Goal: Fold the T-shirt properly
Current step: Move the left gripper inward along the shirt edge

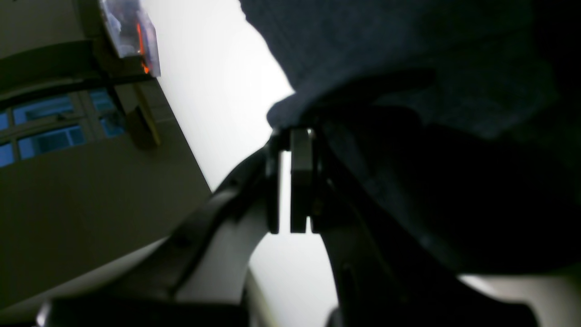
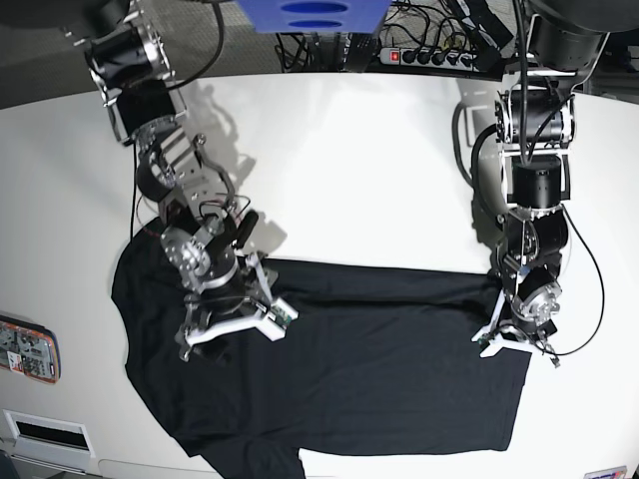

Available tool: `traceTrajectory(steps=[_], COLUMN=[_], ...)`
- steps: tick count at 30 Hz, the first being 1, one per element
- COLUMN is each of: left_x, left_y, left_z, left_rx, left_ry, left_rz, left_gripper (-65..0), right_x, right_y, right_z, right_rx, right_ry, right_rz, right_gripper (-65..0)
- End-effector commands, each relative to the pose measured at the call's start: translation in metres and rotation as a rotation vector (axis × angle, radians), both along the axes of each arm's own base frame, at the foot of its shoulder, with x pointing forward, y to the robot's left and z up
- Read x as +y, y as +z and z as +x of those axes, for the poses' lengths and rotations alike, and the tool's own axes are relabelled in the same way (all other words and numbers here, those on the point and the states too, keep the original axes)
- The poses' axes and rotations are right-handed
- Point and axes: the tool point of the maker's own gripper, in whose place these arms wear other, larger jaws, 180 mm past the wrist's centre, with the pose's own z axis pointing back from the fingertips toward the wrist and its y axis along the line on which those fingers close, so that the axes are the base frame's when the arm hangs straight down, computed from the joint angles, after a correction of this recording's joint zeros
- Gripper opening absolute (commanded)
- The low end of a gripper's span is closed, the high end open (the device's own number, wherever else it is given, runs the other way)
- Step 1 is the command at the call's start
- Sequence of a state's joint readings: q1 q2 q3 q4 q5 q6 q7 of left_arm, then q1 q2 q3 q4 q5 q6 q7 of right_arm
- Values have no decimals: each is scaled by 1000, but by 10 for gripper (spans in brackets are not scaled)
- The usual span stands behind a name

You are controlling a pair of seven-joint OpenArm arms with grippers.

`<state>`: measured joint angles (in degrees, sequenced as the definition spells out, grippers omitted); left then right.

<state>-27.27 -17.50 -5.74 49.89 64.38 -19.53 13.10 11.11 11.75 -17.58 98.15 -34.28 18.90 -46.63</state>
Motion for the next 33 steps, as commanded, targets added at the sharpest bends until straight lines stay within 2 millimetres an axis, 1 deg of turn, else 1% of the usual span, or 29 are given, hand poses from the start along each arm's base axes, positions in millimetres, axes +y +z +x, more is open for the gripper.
traceTrajectory(steps=[1, 2, 3, 5, 6, 8, 9, 11, 15, 16, 18, 20, 21, 22, 25, 28, 29, 31, 33], left_x=[13, 20, 23, 26, 27, 28, 28, 29, 28, 23, 6, -7, -17, -29, -50, -60, -61, -60, -58], left_y=[25, 23, 27, 26, 25, 22, 22, 32, 41, 45, 59, 60, 63, 68, 76, 77, 75, 71, 64], left_z=[13, 10, 12, 11, 10, 10, 10, 19, 29, 32, 42, 37, 35, 35, 25, 9, 4, -4, -16], left_rx=[-44, -20, -15, 4, 12, 21, 22, -2, -18, -32, -94, -150, -187, -228, -309, -364, -371, -378, -359], left_ry=[28, 48, 52, 47, 44, 46, 49, 52, 56, 52, 40, 51, 57, 54, 64, 80, 91, 136, 197], left_rz=[56, 88, 120, 152, 164, 162, 157, 155, 147, 139, 90, -4, -74, -141, -314, -472, -521, -612, -685], left_gripper=[-622, -567, -518, -444, -412, -387, -385, -385, -385, -385, -385, -385, -385, -385, -385, -385, -385, -385, -385], right_x=[1, 1, 1, 1, 1, 1, 1, 2, 1, 1, 0, -1, -1, -3, -17, -32, -36, -42, -49], right_y=[10, 7, 4, 3, 2, 3, 3, 4, 4, 4, 4, 5, 7, 10, 19, 24, 25, 18, 17], right_z=[3, 0, -2, -3, -3, -3, -3, -3, -3, -3, -3, -2, 0, 2, 10, 14, 15, 15, 16], right_rx=[-33, -25, -18, -15, -11, -14, -16, -17, -17, -17, -17, -17, -19, -21, -15, 4, 10, 42, 48], right_ry=[5, 3, 4, 4, 4, 5, 6, 6, 5, 5, 1, -7, -21, -44, -132, -197, -211, -238, -263], right_rz=[12, 12, 11, 11, 11, 12, 13, 13, 14, 14, 18, 25, 46, 85, 241, 406, 451, 533, 582], right_gripper=[-189, -189, -189, -189, -189, -189, -189, -189, -189, -189, -189, -189, -189, -189, -189, -189, -189, -189, -189])
